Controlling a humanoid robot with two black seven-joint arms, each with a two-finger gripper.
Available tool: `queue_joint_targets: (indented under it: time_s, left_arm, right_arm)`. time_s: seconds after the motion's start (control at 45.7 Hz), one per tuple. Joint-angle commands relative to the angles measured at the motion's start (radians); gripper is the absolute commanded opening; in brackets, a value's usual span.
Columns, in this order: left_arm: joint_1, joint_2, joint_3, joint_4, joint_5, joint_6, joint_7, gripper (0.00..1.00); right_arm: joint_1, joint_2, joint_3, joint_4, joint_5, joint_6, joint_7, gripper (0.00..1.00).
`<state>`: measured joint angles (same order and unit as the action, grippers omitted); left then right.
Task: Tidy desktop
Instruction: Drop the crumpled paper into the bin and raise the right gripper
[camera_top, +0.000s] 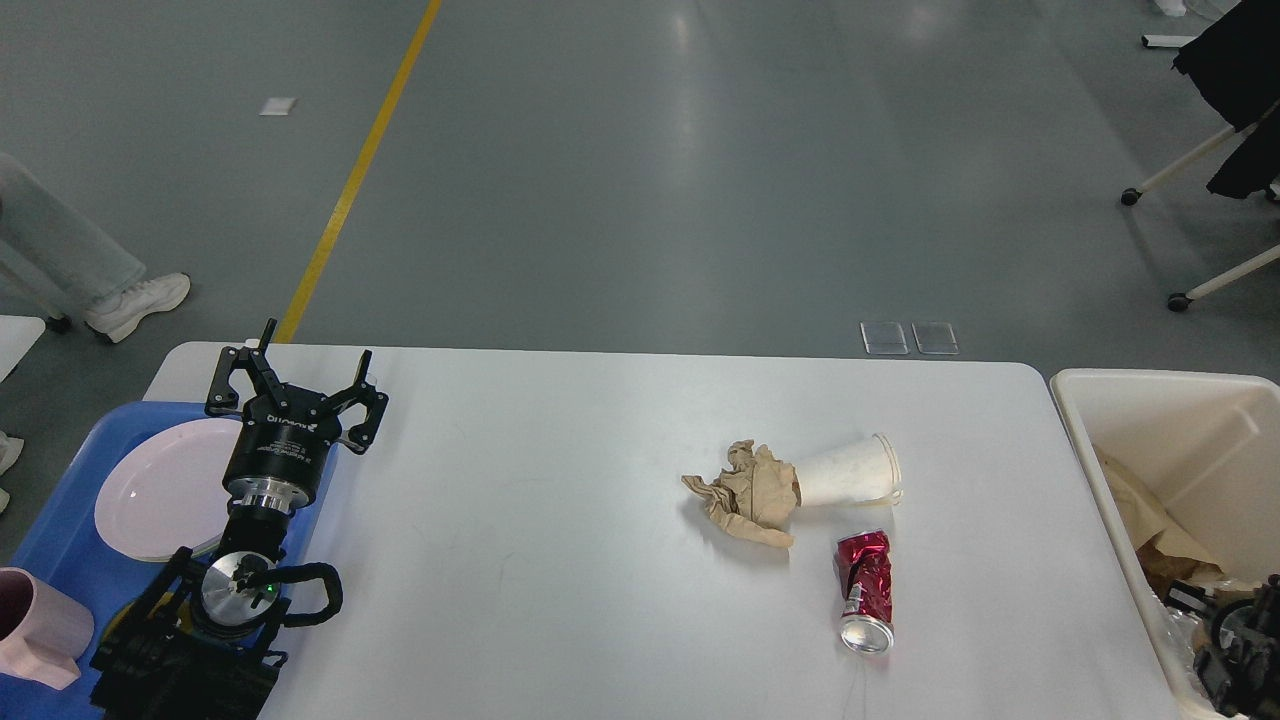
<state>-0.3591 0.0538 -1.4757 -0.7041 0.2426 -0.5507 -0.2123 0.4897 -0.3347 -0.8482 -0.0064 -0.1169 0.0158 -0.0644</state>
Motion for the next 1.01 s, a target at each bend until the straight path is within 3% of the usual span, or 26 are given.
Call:
queue_joint_targets:
  time_s: [0.0,0.044,0.11,0.986]
  left_arm:
    - [0.000,0.000,0.000,0.000,0.000,0.000,-0.001,0.96]
    - [0.000,0.000,0.000,0.000,0.000,0.000,-0.001,0.96]
    - [0.000,0.000,0.000,0.000,0.000,0.000,-0.001,0.96]
    - [0.000,0.000,0.000,0.000,0.000,0.000,0.001,0.96]
  right_arm:
    - [-0.014,0.000,-0.005,-0.001,-0.001,-0.008,0.003,0.61]
    - [-0.014,0.000,-0.005,-0.001,-0.001,-0.019,0.003,0.81]
    - [-0.014,0.000,-0.003,0.000,-0.001,-0.049,0.003,1.00]
    - [0.052,-0.044,-0.006,0.071,-0.007,-0.054,0.005,1.00]
